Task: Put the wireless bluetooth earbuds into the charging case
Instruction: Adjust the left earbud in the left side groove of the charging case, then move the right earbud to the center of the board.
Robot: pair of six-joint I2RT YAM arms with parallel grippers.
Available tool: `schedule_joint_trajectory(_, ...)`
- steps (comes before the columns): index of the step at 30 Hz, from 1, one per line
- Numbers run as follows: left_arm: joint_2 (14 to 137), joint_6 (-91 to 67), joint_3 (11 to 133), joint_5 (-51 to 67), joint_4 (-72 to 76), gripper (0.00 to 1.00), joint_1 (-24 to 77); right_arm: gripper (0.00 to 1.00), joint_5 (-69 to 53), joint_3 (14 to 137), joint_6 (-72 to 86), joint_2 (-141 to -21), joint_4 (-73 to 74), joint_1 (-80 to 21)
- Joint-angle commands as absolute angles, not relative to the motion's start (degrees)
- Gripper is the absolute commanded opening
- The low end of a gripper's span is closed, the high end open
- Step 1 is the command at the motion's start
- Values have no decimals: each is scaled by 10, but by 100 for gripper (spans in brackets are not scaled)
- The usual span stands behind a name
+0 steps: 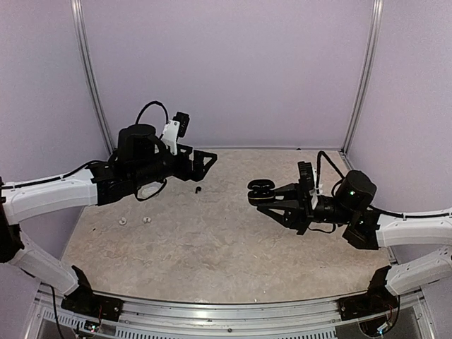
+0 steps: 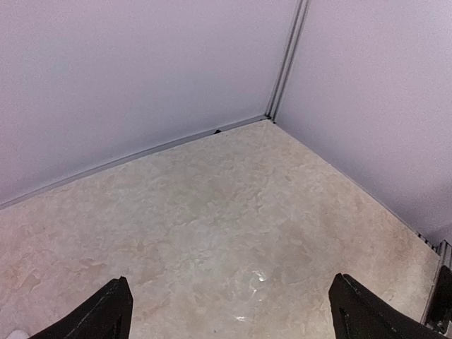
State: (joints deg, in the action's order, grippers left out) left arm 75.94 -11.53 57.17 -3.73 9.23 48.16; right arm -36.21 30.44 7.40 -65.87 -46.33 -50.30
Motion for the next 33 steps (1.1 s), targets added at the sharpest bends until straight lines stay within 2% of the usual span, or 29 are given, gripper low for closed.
schedule_joint_trajectory(1, 856, -134, 654, -31, -68, 95, 420, 0, -338, 294, 96, -633, -450, -480)
schedule_joint_trajectory(6, 955, -138, 735, 11, -143, 82, 355, 0, -323, 283, 97, -614, -429, -466)
schedule_joint_trajectory(14, 1125, -117, 876, 19, -244, 66, 316, 0, -317, 275, 101, -603, -409, -456)
schedule_joint_trajectory(24, 1260, -109, 982, 2, -280, 57, 305, 0, -320, 274, 104, -599, -399, -451)
schedule_joint_trajectory(33, 1310, -102, 1015, -11, -287, 50, 296, 0, -328, 281, 109, -614, -410, -449)
